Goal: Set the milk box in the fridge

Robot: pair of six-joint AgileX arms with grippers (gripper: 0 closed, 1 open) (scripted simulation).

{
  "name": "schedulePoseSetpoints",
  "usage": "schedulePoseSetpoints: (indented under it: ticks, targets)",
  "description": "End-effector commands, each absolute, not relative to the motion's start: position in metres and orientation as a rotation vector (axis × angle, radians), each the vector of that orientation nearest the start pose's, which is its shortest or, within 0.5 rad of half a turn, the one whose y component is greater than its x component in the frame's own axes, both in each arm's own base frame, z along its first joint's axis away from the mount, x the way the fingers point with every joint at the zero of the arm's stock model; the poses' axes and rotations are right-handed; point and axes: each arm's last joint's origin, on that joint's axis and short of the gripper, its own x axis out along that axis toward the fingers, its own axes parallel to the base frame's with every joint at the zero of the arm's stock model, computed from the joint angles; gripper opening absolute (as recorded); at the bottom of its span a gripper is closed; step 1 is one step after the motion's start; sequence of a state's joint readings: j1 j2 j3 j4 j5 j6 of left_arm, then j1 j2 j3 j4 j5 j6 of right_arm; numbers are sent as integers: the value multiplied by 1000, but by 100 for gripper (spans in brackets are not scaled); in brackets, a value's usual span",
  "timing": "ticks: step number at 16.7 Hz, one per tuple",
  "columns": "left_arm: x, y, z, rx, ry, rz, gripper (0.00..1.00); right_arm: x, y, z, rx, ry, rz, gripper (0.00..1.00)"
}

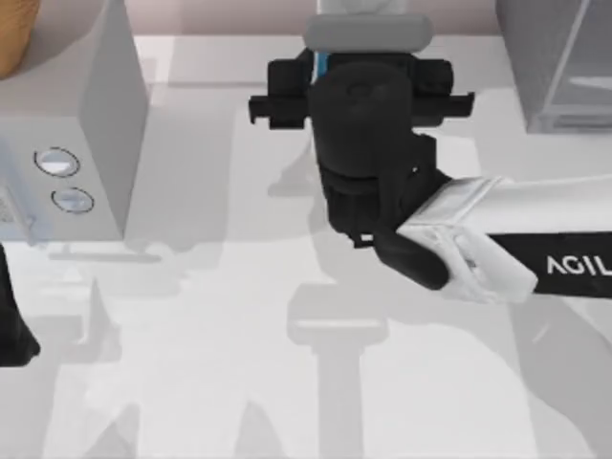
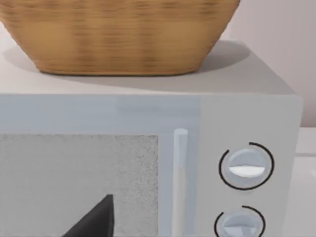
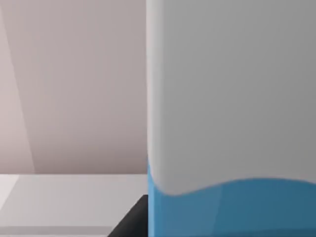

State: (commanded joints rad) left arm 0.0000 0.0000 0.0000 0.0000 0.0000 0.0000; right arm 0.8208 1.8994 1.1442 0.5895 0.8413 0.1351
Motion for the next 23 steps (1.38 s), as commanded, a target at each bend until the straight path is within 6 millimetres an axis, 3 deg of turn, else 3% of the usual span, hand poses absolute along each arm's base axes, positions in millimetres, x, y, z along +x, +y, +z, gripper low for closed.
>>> schedulePoseSetpoints:
  ticks: [4, 6, 8, 11, 14, 18, 23]
  targets:
    - [106, -1, 160, 0, 0, 0, 100, 299, 293, 209, 2, 104, -8, 0]
    - [106, -1, 160, 0, 0, 0, 100, 299, 283, 210, -11, 116, 2, 0]
    - [106, -1, 160, 0, 0, 0, 100, 295, 260, 213, -27, 140, 22, 0]
    - [106, -1, 160, 0, 0, 0, 100, 282, 208, 226, -29, 168, 57, 0]
    - [106, -1, 160, 0, 0, 0, 100, 252, 145, 239, -4, 170, 91, 0]
    - [106, -1, 160, 0, 0, 0, 100, 192, 71, 240, 35, 117, 111, 0]
    - [106, -1, 160, 0, 0, 0, 100, 130, 20, 203, 37, 35, 80, 0]
